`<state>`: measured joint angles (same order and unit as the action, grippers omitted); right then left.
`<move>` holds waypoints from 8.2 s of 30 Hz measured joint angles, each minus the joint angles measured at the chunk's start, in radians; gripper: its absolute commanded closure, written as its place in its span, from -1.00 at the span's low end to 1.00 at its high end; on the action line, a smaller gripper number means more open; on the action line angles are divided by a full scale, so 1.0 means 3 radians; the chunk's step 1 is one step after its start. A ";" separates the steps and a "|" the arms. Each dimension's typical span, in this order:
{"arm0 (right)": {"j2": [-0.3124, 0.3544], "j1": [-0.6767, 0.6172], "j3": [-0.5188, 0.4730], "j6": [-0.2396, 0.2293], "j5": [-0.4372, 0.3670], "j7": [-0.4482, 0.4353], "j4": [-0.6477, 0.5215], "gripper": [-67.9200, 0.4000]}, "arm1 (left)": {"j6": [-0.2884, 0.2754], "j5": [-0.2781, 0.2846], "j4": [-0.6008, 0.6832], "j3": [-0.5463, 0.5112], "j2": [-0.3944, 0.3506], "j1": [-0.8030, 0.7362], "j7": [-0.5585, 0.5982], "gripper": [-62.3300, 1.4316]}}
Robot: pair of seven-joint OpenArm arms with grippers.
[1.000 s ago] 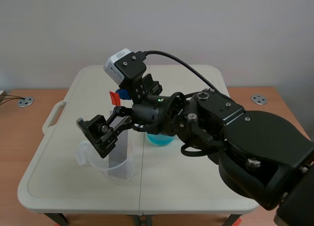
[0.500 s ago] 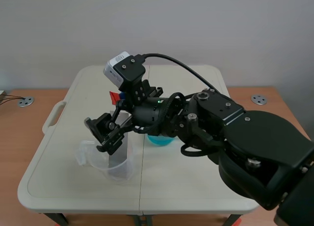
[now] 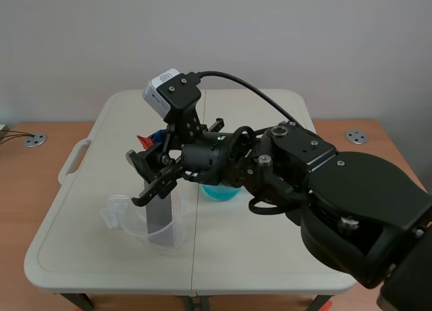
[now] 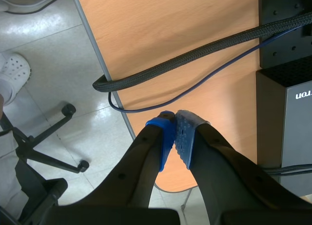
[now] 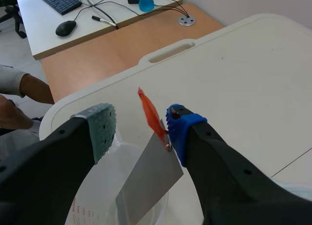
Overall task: Hold the metal plate by the orange handle, dip it into the blue solution, take it out and point at it, then put the plate back in the beaker on the left.
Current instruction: 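Lift the metal plate out of the left beaker, then move the plate over the blue solution, then point at the plate with the left hand, then lower the plate into the blue solution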
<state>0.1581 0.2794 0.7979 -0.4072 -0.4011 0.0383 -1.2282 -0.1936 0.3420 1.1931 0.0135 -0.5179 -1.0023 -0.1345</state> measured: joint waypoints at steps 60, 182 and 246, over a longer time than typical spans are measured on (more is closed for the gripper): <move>0.0242 -0.0225 -0.0100 -0.0378 -0.0023 -0.0161 -0.0847 0.96 | -0.0041 0.0000 0.0032 -0.0014 0.0000 0.0064 -0.0015 0.86; 0.0996 0.0195 -0.1053 -0.0553 -0.0086 -0.0210 -0.1091 0.96 | -0.0966 -0.1860 0.0304 0.1005 0.1043 0.3895 0.0013 0.86; 0.0703 0.0195 -0.1053 -0.0567 -0.0086 -0.0125 -0.0412 0.95 | -0.0131 -0.0500 0.0676 -0.0207 -0.0581 0.0025 0.0590 0.86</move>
<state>0.3691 0.3378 0.4820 -0.5774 -0.4271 0.0010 -1.3518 -0.2329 0.1921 1.3960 -0.0486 -0.6922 -0.9947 0.0425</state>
